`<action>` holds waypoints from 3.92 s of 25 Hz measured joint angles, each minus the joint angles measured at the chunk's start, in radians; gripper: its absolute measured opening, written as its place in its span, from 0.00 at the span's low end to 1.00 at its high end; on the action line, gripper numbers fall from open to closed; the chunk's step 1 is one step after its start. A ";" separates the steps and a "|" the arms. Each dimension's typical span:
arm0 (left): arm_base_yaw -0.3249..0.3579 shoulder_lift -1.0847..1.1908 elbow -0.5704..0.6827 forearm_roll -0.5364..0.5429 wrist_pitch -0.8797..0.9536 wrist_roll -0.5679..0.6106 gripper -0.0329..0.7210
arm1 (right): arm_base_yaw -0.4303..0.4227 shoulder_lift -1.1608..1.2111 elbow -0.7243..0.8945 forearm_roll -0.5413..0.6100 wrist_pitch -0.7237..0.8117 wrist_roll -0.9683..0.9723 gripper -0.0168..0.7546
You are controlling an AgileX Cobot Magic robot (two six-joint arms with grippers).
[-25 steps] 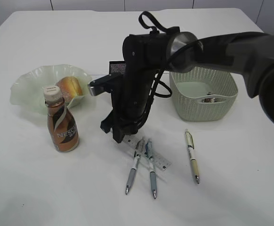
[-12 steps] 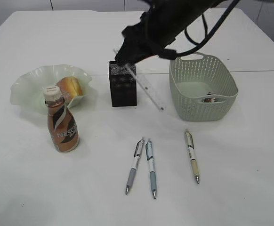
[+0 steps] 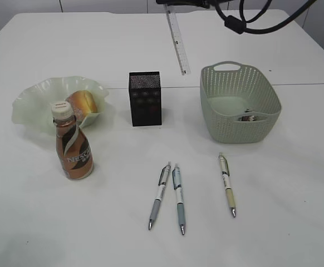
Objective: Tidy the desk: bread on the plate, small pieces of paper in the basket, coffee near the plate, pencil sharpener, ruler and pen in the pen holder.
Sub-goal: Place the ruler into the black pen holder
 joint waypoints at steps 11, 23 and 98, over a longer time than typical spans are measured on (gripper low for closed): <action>0.000 0.000 0.000 -0.001 -0.003 0.000 0.51 | 0.000 0.113 0.000 0.316 -0.053 -0.462 0.36; 0.000 0.000 0.000 -0.001 -0.007 0.000 0.51 | 0.000 0.271 -0.098 0.496 -0.061 -0.557 0.36; 0.000 0.000 0.000 0.023 -0.008 0.000 0.51 | 0.019 0.428 -0.375 0.074 -0.159 -0.100 0.47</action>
